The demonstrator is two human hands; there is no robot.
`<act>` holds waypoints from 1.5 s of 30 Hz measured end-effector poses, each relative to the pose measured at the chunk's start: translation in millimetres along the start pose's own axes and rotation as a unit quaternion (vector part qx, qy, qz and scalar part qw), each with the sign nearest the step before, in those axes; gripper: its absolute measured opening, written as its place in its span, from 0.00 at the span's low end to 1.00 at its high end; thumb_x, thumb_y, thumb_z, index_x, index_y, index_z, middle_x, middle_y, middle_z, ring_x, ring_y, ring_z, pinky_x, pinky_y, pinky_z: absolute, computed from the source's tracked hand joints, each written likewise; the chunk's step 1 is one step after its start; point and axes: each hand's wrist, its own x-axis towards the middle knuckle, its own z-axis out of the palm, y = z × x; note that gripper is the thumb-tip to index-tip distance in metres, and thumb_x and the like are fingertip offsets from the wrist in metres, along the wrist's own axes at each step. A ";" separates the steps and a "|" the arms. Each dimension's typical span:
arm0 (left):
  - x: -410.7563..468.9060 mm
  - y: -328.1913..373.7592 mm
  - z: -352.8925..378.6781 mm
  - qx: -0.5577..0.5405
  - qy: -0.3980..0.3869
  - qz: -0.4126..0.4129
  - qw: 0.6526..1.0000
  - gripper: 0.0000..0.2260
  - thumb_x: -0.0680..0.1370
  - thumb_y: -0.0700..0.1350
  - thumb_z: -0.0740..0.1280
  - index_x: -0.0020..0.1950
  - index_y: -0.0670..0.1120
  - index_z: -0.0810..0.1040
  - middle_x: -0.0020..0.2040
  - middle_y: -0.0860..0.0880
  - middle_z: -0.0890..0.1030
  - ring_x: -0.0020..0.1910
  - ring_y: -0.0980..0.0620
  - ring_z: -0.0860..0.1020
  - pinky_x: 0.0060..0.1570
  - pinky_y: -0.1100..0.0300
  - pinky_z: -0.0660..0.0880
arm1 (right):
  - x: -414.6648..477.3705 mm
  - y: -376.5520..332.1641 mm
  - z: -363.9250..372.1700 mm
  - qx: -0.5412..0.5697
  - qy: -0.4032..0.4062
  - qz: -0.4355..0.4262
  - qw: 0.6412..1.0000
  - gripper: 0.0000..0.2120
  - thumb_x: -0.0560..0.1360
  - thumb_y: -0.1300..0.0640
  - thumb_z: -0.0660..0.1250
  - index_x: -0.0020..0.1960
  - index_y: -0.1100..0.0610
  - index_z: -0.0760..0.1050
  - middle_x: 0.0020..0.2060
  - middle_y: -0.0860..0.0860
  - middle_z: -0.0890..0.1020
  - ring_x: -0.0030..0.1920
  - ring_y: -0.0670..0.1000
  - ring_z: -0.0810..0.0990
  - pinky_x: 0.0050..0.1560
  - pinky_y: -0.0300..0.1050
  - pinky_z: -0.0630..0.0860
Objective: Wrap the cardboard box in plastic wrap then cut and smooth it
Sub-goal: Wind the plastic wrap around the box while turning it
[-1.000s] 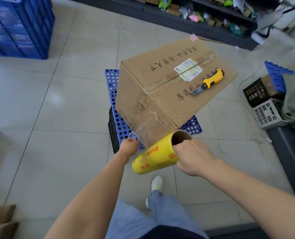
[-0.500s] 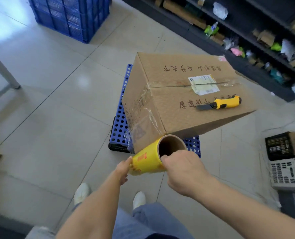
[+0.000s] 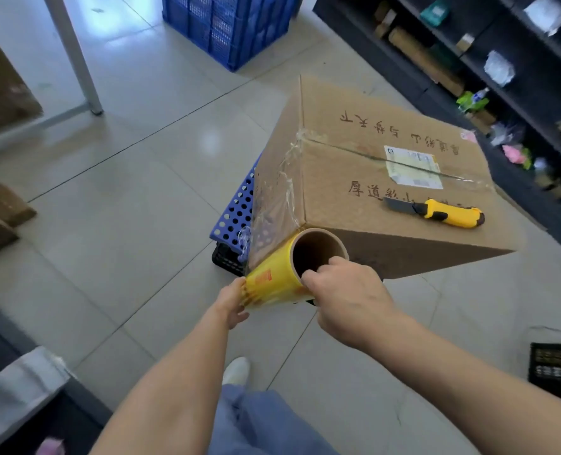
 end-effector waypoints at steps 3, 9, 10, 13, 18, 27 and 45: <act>8.1 -2.0 1.5 -0.022 0.001 -0.008 1.000 0.20 0.78 0.56 0.61 0.65 0.46 0.72 0.64 0.45 0.76 0.60 0.45 0.74 0.65 0.46 0.67 | -2.1 3.1 4.5 0.010 0.007 0.008 1.000 0.09 0.73 0.64 0.60 0.52 0.56 0.71 0.45 0.53 0.77 0.44 0.54 0.66 0.34 0.46 0.63; 14.1 -5.8 3.1 -0.047 0.020 -0.026 0.998 0.29 0.78 0.60 0.61 0.74 0.45 0.62 0.73 0.44 0.65 0.72 0.42 0.63 0.67 0.44 0.64 | -0.9 12.0 22.9 -0.013 0.053 -0.006 0.999 0.20 0.45 0.64 0.76 0.28 0.52 0.70 0.21 0.47 0.70 0.25 0.49 0.70 0.17 0.40 0.54; 16.2 -6.6 3.3 -0.052 0.016 -0.028 0.998 0.30 0.78 0.60 0.61 0.74 0.45 0.62 0.73 0.44 0.65 0.72 0.42 0.62 0.68 0.44 0.63 | -0.8 12.5 23.9 -0.016 0.054 -0.007 0.998 0.20 0.44 0.64 0.77 0.28 0.52 0.69 0.21 0.47 0.70 0.25 0.49 0.70 0.18 0.38 0.50; 18.0 -8.9 8.0 -0.085 0.012 -0.036 0.996 0.30 0.77 0.60 0.62 0.74 0.46 0.62 0.73 0.45 0.64 0.73 0.43 0.60 0.67 0.45 0.62 | -1.8 12.4 23.8 -0.026 0.069 -0.021 0.997 0.20 0.45 0.64 0.77 0.28 0.51 0.70 0.21 0.48 0.70 0.25 0.49 0.68 0.25 0.35 0.42; 36.9 -21.0 13.8 -0.148 0.015 -0.019 0.989 0.38 0.66 0.65 0.67 0.70 0.46 0.65 0.65 0.45 0.73 0.61 0.45 0.72 0.55 0.48 0.69 | -3.8 20.4 27.9 -0.042 0.077 -0.072 0.994 0.19 0.43 0.57 0.77 0.27 0.49 0.70 0.21 0.46 0.71 0.24 0.47 0.66 0.20 0.37 0.54; 29.9 -44.7 49.5 -0.298 0.024 0.014 0.954 0.13 0.72 0.57 0.66 0.45 0.47 0.73 0.41 0.47 0.73 0.39 0.50 0.71 0.40 0.56 0.72 | -4.5 53.5 28.8 -0.106 0.123 -0.191 0.968 0.14 0.48 0.58 0.72 0.28 0.50 0.69 0.22 0.46 0.71 0.27 0.49 0.60 0.27 0.39 0.53; 19.3 -76.0 77.2 -0.383 0.051 0.053 0.921 0.32 0.75 0.66 0.60 0.69 0.44 0.68 0.69 0.45 0.69 0.70 0.42 0.65 0.67 0.44 0.64 | -1.3 81.3 23.8 -0.050 0.051 -0.244 0.967 0.15 0.79 0.41 0.54 0.38 0.48 0.65 0.36 0.44 0.75 0.42 0.49 0.73 0.50 0.45 0.64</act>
